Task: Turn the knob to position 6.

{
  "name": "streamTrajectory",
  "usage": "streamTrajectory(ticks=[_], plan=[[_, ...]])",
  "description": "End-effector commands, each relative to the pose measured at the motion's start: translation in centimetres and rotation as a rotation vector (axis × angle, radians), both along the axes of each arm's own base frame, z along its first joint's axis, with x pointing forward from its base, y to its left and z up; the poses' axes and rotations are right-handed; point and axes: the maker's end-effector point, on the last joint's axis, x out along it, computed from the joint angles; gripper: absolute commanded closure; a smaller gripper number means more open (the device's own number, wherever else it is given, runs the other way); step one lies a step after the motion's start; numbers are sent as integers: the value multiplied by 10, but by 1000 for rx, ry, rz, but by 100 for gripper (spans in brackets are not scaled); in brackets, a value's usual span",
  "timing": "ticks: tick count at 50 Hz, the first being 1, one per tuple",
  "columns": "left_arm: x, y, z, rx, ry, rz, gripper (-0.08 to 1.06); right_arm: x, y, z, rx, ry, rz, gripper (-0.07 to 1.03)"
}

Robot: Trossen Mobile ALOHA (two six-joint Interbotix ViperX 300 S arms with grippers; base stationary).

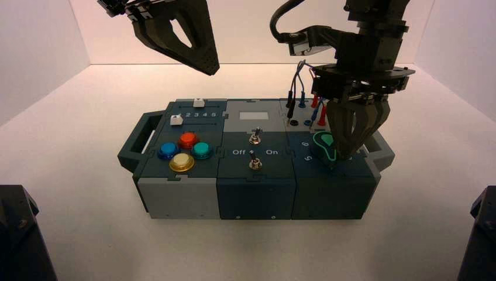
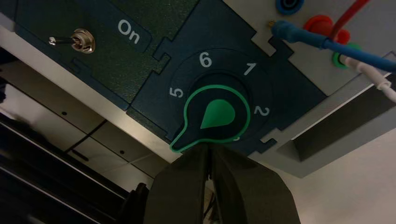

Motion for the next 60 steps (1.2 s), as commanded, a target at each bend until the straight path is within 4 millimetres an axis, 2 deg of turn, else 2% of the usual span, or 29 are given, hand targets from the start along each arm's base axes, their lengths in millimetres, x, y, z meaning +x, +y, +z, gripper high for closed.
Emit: streamTrajectory(ticks=[1, 33, 60], plan=[[2, -3, 7, -17, -16, -4, 101, -2, 8, 4, 24, -5, 1, 98], [2, -2, 7, -14, -22, -7, 101, -11, 17, 9, 54, 3, -22, 99], [2, -1, 11, -27, -32, -7, 101, -7, 23, 10, 74, -29, -29, 98]])
